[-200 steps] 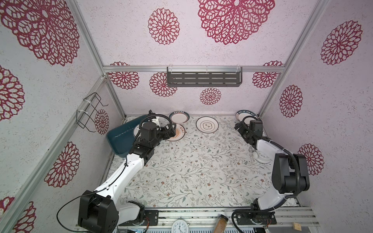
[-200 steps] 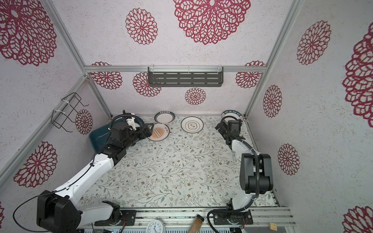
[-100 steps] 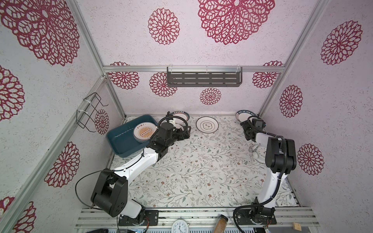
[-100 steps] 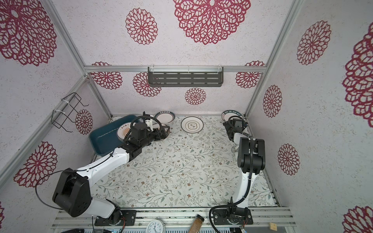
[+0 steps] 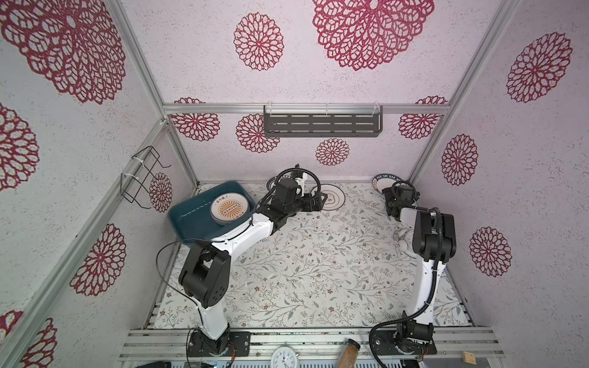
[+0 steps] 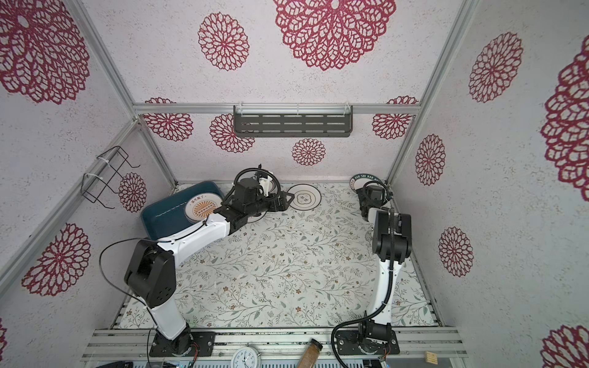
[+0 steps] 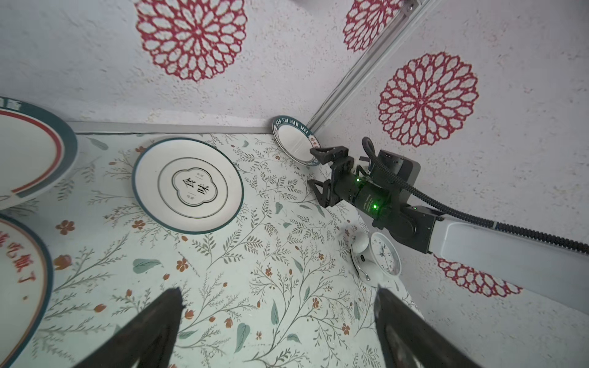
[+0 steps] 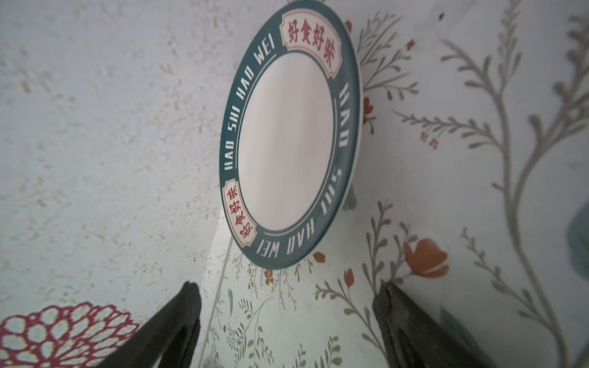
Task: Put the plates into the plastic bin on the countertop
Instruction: 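Grip the green-rimmed plate edge with the right gripper and tilt it upright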
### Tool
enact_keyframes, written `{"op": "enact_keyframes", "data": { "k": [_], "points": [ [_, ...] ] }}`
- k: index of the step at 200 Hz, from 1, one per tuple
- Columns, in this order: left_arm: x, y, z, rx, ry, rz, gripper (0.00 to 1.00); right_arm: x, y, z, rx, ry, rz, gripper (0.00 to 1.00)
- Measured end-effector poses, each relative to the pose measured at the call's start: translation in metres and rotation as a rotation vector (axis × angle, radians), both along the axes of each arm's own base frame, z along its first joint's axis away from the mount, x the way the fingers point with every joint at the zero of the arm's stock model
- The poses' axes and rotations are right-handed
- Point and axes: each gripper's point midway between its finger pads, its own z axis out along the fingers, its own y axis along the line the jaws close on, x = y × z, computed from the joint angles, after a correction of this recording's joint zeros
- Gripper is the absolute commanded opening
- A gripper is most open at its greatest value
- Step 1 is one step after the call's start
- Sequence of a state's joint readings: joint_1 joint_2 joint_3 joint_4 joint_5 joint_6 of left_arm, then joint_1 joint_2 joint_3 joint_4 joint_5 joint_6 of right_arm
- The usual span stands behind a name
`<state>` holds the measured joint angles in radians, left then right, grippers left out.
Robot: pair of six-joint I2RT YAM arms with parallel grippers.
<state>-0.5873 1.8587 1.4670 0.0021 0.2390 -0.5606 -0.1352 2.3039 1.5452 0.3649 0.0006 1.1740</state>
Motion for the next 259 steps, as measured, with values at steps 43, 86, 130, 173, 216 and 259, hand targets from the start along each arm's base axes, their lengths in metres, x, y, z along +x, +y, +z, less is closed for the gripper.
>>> {"op": "enact_keyframes", "data": {
  "k": [43, 86, 130, 173, 216, 259],
  "points": [
    [-0.013, -0.038, -0.024, 0.068, 0.049, -0.096, 0.97, 0.017, -0.009, -0.003, 0.044, -0.047, -0.038, 0.77],
    [-0.021, -0.046, -0.029, 0.120, 0.050, -0.098, 0.97, 0.022, -0.016, -0.011, 0.113, -0.083, -0.081, 0.57],
    [-0.016, -0.042, -0.050, 0.180, 0.076, -0.066, 0.97, 0.032, -0.020, -0.021, 0.188, -0.110, -0.116, 0.31],
    [-0.009, -0.040, -0.052, 0.213, 0.082, -0.039, 0.97, 0.031, -0.022, -0.031, 0.247, -0.100, -0.152, 0.10],
    [-0.008, -0.038, -0.051, 0.221, 0.081, -0.029, 0.97, 0.029, -0.022, -0.033, 0.268, -0.098, -0.163, 0.00],
    [-0.011, -0.036, -0.055, 0.232, 0.084, -0.023, 0.97, 0.010, -0.019, -0.033, 0.268, -0.081, -0.167, 0.00]
  ]
}}
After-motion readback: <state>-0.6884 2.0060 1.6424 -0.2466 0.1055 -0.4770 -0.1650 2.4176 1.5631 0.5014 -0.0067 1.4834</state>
